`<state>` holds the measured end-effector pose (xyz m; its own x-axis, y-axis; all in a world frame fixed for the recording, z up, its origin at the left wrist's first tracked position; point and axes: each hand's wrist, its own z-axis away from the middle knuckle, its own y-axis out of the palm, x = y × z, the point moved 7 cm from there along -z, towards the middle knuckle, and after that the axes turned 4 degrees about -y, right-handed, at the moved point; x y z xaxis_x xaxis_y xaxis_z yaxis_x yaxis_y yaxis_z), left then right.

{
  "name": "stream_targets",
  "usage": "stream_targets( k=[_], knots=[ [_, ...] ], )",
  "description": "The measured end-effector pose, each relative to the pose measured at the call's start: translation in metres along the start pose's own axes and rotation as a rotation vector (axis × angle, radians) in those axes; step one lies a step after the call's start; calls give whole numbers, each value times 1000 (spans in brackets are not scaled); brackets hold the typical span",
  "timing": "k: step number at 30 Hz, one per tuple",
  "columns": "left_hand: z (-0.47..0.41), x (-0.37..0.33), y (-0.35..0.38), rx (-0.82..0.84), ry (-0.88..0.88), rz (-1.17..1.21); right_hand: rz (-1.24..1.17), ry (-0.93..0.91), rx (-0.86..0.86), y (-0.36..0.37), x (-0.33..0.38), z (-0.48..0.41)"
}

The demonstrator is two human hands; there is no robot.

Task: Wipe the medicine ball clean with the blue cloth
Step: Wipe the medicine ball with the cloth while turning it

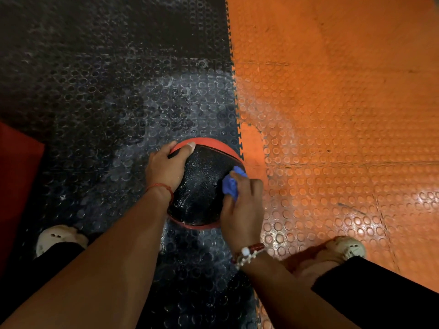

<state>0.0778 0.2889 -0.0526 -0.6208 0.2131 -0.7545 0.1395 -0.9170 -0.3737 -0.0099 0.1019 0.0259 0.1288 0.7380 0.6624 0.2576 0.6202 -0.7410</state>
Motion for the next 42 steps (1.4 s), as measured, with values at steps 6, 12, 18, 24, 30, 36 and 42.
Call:
stream_targets(
  k=[6,12,18,24,30,36,42],
  knots=[
    [0,1,1,-4,-22,5,44,-55,27,2,-4,-41],
    [-1,-4,1,-43,-54,6,-19,231,-34,-5,-38,-30],
    [-4,-7,-9,-102,-39,63,-46,-55,65,8,2,-8],
    [39,-21,-6,-145,321,-164,-8,-70,25,8,7,-38],
    [33,-22,-5,-136,306,-213,16,-127,38,8,7,-66],
    [25,-29,-4,-133,261,-209,-22,203,9,10,-41,-68],
    [23,-31,-3,-130,267,-233,-108,-74,-31,13,9,-29]
  ],
)
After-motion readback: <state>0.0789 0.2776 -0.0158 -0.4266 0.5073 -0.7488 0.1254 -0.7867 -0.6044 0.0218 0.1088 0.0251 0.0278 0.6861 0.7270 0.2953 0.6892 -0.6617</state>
